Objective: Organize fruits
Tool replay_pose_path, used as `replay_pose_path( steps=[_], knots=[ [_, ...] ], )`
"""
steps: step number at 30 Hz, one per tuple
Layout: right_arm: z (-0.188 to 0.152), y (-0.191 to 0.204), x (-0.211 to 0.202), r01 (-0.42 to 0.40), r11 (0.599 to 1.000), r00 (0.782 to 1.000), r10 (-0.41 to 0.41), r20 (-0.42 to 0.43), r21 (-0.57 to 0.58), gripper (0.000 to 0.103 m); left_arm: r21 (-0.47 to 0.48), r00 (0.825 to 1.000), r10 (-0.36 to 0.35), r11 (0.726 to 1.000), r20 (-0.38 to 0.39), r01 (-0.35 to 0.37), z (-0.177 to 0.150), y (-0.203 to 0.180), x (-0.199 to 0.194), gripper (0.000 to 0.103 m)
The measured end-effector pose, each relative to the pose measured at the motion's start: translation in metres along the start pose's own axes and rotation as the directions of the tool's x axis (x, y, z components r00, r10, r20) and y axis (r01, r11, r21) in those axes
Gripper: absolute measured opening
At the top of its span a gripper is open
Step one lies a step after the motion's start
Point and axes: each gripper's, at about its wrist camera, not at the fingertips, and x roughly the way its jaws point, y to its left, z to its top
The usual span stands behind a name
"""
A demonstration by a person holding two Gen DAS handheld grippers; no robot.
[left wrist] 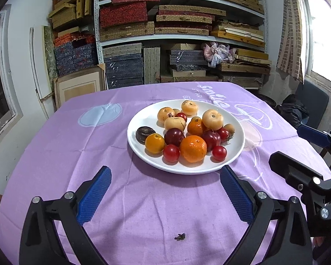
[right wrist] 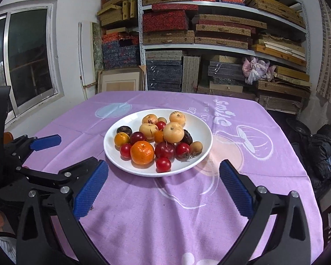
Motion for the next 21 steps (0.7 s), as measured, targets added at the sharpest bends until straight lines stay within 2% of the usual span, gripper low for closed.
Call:
replay_pose_path(
  steps=[3,7,10,16,21],
  knots=[
    [0.002,-0.007,0.009,0.035,0.999,0.999,-0.034,-0.004,0.032,0.099,0.010,0.998,0.065,0.998,-0.006,-0.065,0.002,0.002,0.005,0.100],
    [-0.001,-0.015,0.027,0.036,0.998,0.998,-0.033,-0.053,0.061,0.099,-0.066,0.999,-0.011,0.998,-0.048,0.008,0.005,0.015,0.015,0.100],
    [-0.017,-0.023,0.037,0.056,0.996,0.997,-0.051,-0.066,0.073,0.099,-0.126,0.997,0.000,0.992,-0.074,-0.009,0.001,0.024,0.020,0.100],
    [-0.038,-0.041,0.058,-0.012,0.985,0.985,0.041,-0.168,0.171,0.099,-0.105,0.993,0.012,0.994,-0.116,-0.025,-0.009,0.025,0.029,0.100],
    [-0.043,-0.037,0.063,-0.031,0.984,0.978,0.066,-0.199,0.177,0.099,-0.106,0.989,-0.067,0.993,-0.132,0.053,-0.015,0.019,0.029,0.100]
  ],
)
